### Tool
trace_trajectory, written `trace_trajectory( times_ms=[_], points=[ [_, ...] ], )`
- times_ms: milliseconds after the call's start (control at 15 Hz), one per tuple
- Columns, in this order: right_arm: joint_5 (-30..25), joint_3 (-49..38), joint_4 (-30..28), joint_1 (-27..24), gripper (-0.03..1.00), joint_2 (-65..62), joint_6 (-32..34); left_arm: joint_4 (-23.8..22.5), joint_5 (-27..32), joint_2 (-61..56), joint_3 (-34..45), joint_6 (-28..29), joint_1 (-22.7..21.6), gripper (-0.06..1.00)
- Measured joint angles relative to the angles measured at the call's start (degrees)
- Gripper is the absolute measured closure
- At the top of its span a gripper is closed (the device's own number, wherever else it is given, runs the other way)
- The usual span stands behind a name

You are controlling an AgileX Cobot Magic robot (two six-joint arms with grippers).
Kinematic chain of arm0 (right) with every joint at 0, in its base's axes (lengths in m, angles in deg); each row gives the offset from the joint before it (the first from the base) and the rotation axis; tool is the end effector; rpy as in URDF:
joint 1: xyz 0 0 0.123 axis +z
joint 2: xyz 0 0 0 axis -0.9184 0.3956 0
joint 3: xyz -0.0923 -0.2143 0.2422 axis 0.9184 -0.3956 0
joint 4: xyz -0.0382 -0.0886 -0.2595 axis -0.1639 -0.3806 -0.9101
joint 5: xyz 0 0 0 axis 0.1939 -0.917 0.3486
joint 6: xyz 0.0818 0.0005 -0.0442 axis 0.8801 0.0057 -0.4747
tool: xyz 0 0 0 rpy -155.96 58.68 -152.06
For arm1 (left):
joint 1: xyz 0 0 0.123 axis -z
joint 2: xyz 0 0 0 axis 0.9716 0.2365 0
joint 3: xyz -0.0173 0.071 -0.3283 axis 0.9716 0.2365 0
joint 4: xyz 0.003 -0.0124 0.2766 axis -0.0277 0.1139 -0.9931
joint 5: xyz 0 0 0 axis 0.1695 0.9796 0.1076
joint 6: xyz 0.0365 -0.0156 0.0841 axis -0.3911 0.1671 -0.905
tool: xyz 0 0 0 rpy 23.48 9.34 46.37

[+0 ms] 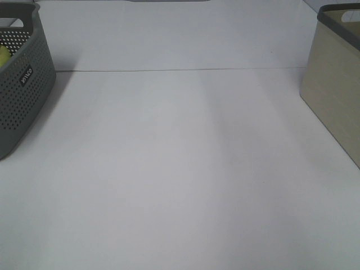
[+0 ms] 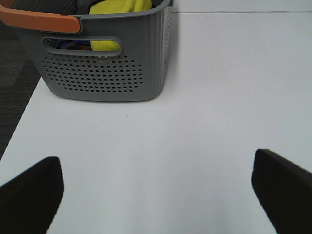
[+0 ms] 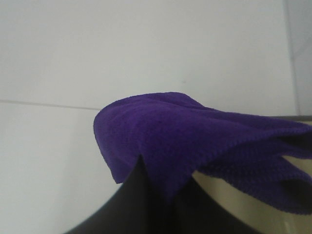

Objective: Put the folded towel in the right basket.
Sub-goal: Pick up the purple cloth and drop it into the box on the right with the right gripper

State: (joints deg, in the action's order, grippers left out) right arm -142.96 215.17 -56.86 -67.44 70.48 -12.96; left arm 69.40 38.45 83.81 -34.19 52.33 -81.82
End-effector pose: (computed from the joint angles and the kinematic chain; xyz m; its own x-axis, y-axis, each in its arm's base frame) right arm 0.4509 -0.0052 0.5208 -0.6333 -0.0512 -0.7722 -0.0297 0.9987 -0.0418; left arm -0.0317 -0.0070 0.2881 -0.4439 -0.0567 -0.8943 -0.0648 0.9974 -0.0311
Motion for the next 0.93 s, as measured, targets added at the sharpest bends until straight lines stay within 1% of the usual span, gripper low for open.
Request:
trace_trajectory(
  times_ms=[67,133,267,333,600,667,733,800,867,933],
  points=[
    [0.00,0.00,0.00,-4.58,0.95,-0.63,0.74,0.00,0.00,0.00,0.00,0.00,0.00,-0.05],
    [0.00,0.00,0.00,-6.25,0.95,-0.69,1.09,0.00,0.00,0.00,0.00,0.00,0.00,-0.05],
    [0.00,-0.46,0.17,-12.61,0.95,-0.86,1.43,0.00,0.00,0.00,0.00,0.00,0.00,-0.05],
    [-0.06,-4.13,0.40,-15.64,0.95,-1.15,1.43,0.00,0.00,0.00,0.00,0.00,0.00,-0.05],
    [-0.52,-14.50,0.29,-16.33,0.95,-1.20,1.43,0.00,0.00,0.00,0.00,0.00,0.00,-0.05],
    [-0.52,-16.96,0.29,-16.33,0.90,-1.09,2.06,0.00,0.00,0.00,0.00,0.00,0.00,-0.05],
    [-0.52,-18.74,0.23,-16.33,0.75,-0.69,3.55,0.00,0.00,0.00,0.00,0.00,0.00,-0.05],
    [-0.52,-19.88,-0.06,-16.33,0.51,-0.11,5.21,0.00,0.00,0.00,0.00,0.00,0.00,-0.05],
    [-0.52,-20.80,-0.40,-16.33,0.40,0.40,5.61,0.00,0.00,0.00,0.00,0.00,0.00,-0.05],
    [-0.52,-21.43,0.17,-16.33,0.08,1.09,4.30,0.00,0.00,0.00,0.00,0.00,0.00,-0.05]
  ],
)
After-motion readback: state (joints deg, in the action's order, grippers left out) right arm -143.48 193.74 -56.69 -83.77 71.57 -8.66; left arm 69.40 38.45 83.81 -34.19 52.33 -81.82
